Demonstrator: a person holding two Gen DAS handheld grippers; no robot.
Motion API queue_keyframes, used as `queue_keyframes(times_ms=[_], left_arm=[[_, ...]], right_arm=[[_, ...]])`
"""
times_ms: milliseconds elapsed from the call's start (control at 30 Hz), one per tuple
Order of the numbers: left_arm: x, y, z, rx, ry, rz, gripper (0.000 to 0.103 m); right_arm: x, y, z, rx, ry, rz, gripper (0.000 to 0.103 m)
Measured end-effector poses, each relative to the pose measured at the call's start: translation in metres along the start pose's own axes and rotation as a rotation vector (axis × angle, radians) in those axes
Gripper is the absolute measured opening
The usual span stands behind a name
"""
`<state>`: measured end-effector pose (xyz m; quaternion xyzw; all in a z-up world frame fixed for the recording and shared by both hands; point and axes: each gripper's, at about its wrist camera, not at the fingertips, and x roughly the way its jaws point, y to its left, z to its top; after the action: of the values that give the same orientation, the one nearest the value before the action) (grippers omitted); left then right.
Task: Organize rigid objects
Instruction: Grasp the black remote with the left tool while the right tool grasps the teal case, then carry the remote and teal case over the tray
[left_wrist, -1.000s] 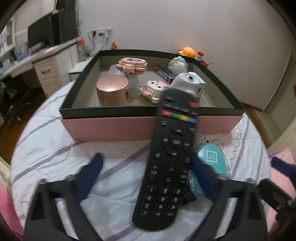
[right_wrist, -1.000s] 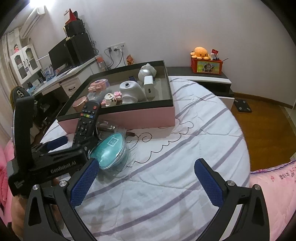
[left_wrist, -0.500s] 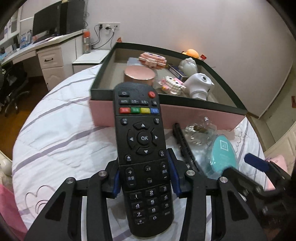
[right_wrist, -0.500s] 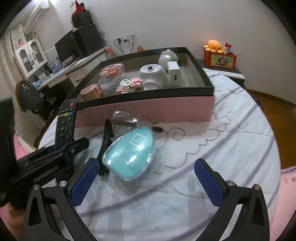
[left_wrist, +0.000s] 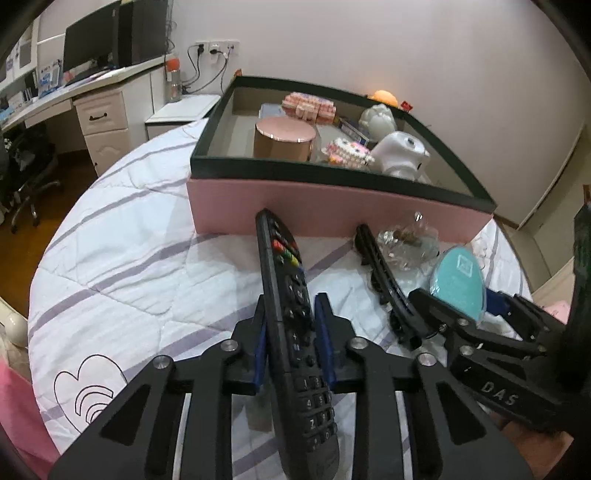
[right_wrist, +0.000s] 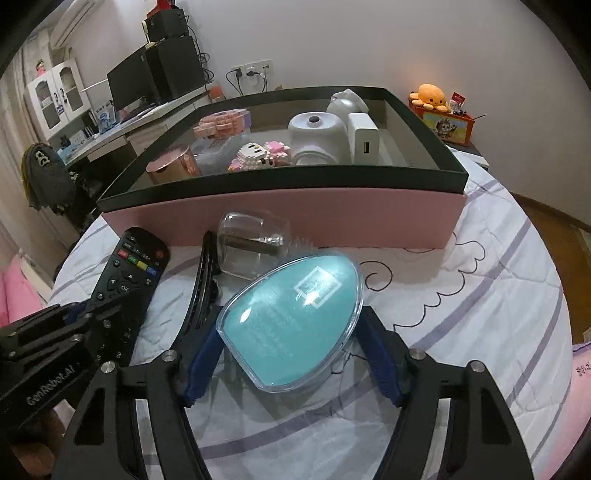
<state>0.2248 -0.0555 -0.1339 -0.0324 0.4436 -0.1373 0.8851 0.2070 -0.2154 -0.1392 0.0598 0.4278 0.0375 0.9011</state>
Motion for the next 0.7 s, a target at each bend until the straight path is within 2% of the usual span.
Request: queue_keyframes(times_ms=[33,67,167,233,333,700], left_arm=[[0.002,-0.001,-0.001,0.001,0.007,0.016,0.037],[0.002,-0.002,-0.002,0.003,0.008,0.011,0.038],[0.004,-0.005,-0.004,0.008,0.001,0.014,0.038],[0.002,-0.001,-0.003,-0.012,-0.001,0.000,0.026],[-0.002,0.005,-0.004,-0.046,0.000,-0.047,0.018],[-0.032,0.000,-0.006,-0.035,-0.055,-0.070,0.016]], right_arm=[[-0.001,0.000,0.000,0.001,-0.001,0.002,0.072],[-0.001,0.000,-0.001,0.000,-0.002,0.001,0.072],[-0.002,0.000,0.000,-0.002,-0.004,0.000,0.071],[-0.003,-0.001,0.000,0.005,-0.008,0.008,0.071],[-0.006,-0.004,-0.001,0.015,-0.012,0.020,0.071],[-0.025,-0.016,-0.006,0.044,-0.028,0.054,0.071]])
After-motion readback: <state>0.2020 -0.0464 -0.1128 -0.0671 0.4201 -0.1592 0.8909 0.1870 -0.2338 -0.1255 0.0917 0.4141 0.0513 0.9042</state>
